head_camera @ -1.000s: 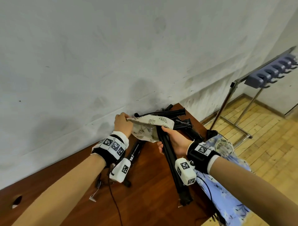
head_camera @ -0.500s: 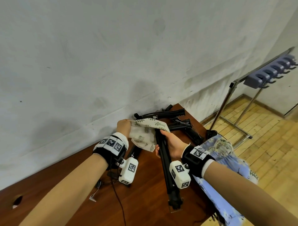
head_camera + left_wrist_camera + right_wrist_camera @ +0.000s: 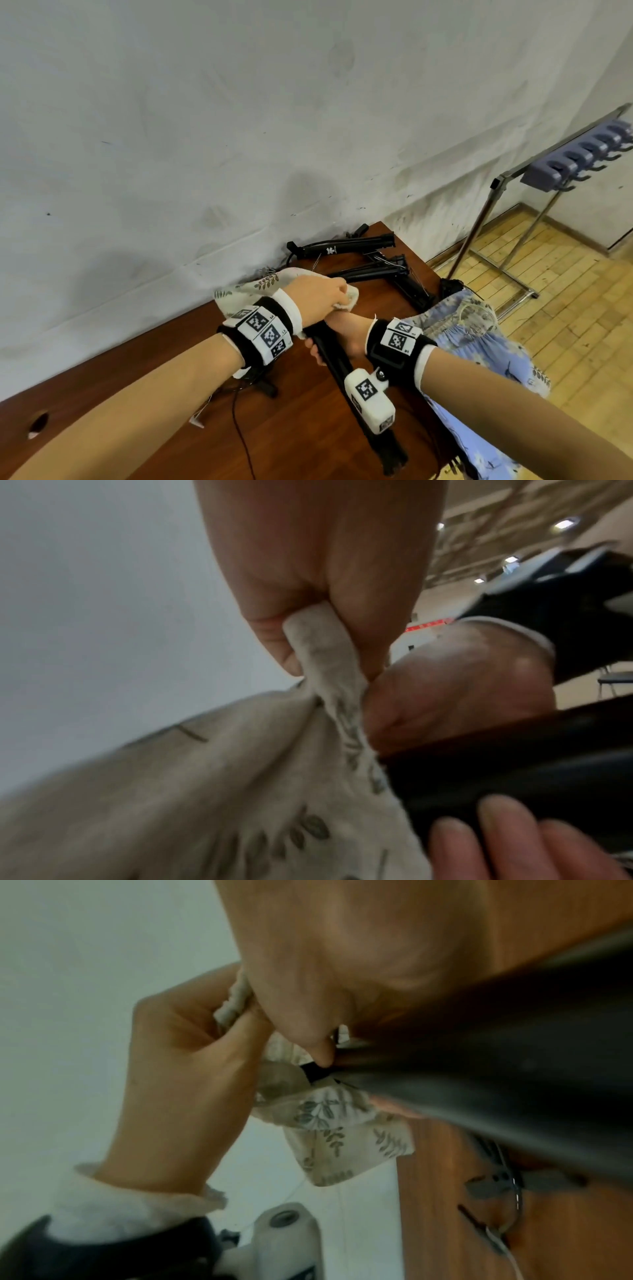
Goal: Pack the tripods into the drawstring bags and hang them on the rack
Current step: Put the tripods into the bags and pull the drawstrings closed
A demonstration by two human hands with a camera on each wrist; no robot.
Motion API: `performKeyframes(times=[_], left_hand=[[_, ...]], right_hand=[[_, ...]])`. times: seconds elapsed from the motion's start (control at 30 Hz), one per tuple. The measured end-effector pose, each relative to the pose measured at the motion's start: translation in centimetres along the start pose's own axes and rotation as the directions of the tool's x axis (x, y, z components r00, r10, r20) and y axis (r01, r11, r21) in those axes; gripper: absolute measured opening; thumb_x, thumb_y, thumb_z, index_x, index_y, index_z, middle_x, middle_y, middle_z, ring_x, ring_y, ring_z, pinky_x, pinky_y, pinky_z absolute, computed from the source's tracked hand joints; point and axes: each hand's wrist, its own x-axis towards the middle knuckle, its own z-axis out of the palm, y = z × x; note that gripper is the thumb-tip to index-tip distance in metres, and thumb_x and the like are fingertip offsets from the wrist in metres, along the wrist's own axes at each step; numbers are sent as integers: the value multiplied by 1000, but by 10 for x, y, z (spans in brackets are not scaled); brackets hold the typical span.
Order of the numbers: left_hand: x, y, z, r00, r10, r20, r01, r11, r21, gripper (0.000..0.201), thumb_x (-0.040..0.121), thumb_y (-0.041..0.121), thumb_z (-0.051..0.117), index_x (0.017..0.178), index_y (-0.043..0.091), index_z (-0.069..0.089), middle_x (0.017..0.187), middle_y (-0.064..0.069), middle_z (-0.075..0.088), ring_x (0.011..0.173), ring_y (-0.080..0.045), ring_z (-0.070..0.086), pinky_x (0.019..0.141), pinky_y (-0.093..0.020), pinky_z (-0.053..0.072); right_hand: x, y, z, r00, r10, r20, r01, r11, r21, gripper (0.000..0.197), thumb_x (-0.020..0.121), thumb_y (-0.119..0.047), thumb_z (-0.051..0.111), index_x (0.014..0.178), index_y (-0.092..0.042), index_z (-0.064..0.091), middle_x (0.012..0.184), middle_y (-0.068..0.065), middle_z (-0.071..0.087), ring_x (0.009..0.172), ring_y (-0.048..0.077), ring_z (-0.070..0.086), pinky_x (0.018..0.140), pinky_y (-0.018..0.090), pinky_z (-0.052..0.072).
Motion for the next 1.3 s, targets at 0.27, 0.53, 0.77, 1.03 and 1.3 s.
performKeyframes(times=[0.27,0.53,0.77,1.03,1.3], left_hand=[[-4,13,6,996,58,-74,-90,827,-555,19,98,23,45,101,25,63,97,3,68,91,-16,60,87,-32,43],[-29,-14,-1,983,-154,99,183,865,-467,18,75,22,57,91,28,51,85,3,65,75,-20,59,68,-37,50],[-32,-17,12,988,-152,32,152,910,-386,72,66,36,81,129,27,48,118,4,63,107,-19,59,84,-28,45],[-36,-19,19,953,-295,-75,141,647,-750,36,73,34,78,102,36,56,98,15,65,95,-7,61,87,-30,49],[-44,-6,0,881,-472,-12,131,270,-954,38,82,12,72,106,29,46,96,27,47,97,3,43,98,-21,31]], right_hand=[[-1,3,9,992,-111,-59,91,957,-277,23,102,-22,42,93,-8,58,79,4,58,63,12,54,57,23,48],[-16,-10,-7,968,-235,84,234,972,19,29,84,8,55,110,-3,60,102,14,60,92,24,57,98,39,45],[-37,-19,-1,963,-254,87,250,967,56,25,100,-12,42,119,-1,53,91,11,68,75,20,70,64,28,56],[-57,-24,-51,953,-283,110,299,936,-186,66,79,-50,65,131,-13,46,128,14,55,118,20,56,103,28,45],[-52,-18,-72,804,-378,-458,152,877,-457,67,76,-47,76,122,-20,35,106,-1,53,92,19,59,59,29,50]])
